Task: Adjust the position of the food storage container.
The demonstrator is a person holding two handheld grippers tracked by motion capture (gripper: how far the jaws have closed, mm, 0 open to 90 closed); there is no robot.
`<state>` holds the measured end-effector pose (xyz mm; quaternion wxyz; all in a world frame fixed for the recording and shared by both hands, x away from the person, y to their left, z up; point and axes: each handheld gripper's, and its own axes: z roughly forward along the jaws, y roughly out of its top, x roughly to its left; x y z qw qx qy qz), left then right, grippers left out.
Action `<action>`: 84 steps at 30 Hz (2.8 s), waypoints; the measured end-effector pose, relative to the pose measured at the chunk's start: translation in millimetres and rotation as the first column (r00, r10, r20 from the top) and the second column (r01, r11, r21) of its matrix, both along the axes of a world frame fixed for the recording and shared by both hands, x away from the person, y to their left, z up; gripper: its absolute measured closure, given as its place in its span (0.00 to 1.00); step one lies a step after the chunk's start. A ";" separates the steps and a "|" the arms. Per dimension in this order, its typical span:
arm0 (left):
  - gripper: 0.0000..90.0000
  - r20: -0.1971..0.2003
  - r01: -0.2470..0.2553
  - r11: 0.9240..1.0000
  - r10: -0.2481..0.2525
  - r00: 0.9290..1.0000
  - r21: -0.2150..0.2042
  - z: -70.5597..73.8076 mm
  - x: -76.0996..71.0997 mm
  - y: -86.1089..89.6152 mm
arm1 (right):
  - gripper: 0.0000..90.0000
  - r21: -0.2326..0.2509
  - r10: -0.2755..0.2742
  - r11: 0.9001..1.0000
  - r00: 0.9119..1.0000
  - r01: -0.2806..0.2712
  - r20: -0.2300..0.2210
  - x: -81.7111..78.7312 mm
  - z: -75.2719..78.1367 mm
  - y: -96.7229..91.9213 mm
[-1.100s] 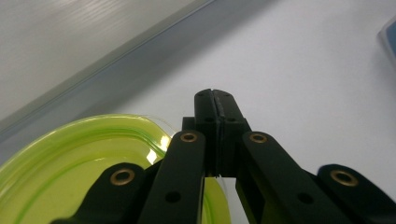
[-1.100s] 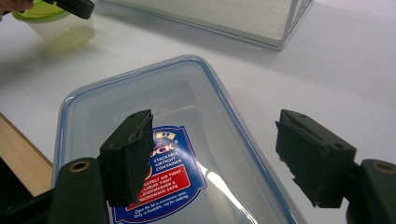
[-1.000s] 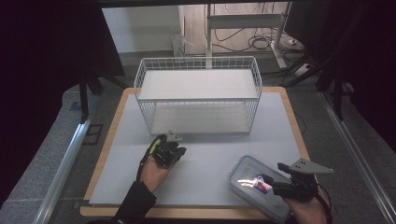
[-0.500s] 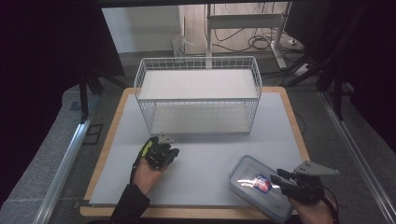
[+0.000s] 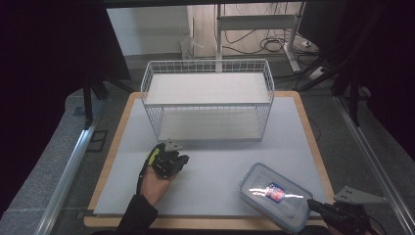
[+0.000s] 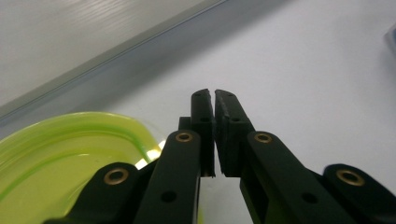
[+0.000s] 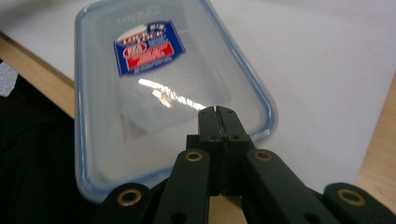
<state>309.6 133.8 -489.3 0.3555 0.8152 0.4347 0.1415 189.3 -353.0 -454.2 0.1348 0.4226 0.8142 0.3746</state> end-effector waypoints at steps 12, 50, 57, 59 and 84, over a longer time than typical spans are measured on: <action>0.93 0.016 0.044 0.999 -0.044 0.999 -0.017 4.5 -9.9 -9.7 | 1.00 0.027 0.018 0.999 1.000 -0.017 -0.025 -13.7 -6.9 -6.1; 0.96 -0.016 0.113 0.992 -0.114 0.993 -0.051 -15.8 -0.8 -37.5 | 1.00 -0.057 0.096 0.994 0.995 -0.097 -0.029 102.2 -3.4 84.6; 0.95 -0.037 0.117 0.991 -0.120 0.992 -0.061 -20.9 3.1 -40.7 | 1.00 -0.055 0.018 0.998 0.997 -0.022 -0.082 96.9 -19.0 79.8; 0.96 -0.047 0.123 0.991 -0.125 0.991 -0.053 -22.9 2.9 -42.6 | 1.00 -0.053 0.018 0.998 0.995 -0.023 -0.102 97.3 -22.7 80.1; 0.98 -0.044 0.013 0.999 -0.014 0.999 -0.032 -21.6 2.1 -26.1 | 1.00 -0.022 0.017 1.000 0.989 -0.020 -0.148 166.4 -34.6 111.9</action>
